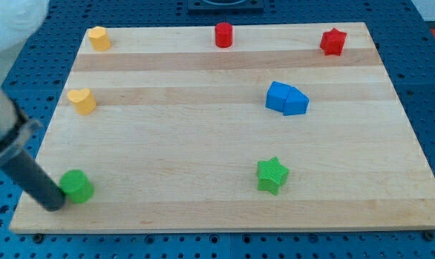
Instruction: Push the green circle close to the green star
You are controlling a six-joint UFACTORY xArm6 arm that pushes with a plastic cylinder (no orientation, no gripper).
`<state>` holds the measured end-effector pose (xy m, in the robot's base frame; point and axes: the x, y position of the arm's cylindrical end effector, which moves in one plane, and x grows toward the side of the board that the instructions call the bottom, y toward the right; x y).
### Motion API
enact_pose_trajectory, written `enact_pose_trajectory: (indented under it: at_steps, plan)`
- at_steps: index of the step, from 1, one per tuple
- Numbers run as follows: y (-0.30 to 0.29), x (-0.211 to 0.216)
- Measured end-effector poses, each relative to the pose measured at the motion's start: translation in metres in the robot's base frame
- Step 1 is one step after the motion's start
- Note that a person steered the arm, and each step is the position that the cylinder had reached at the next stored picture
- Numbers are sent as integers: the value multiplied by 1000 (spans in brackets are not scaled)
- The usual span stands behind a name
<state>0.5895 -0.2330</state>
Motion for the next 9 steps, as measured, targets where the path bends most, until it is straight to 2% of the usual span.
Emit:
enact_pose_trajectory:
  at_steps: [1,2,3,4,5,6,7,8,9]
  plan:
    - [35,-4]
    - [27,-4]
    - [-34,-5]
    - [-45,-19]
    - [2,-28]
    - [93,-28]
    - [151,-28]
    - [120,-28]
    - [65,-41]
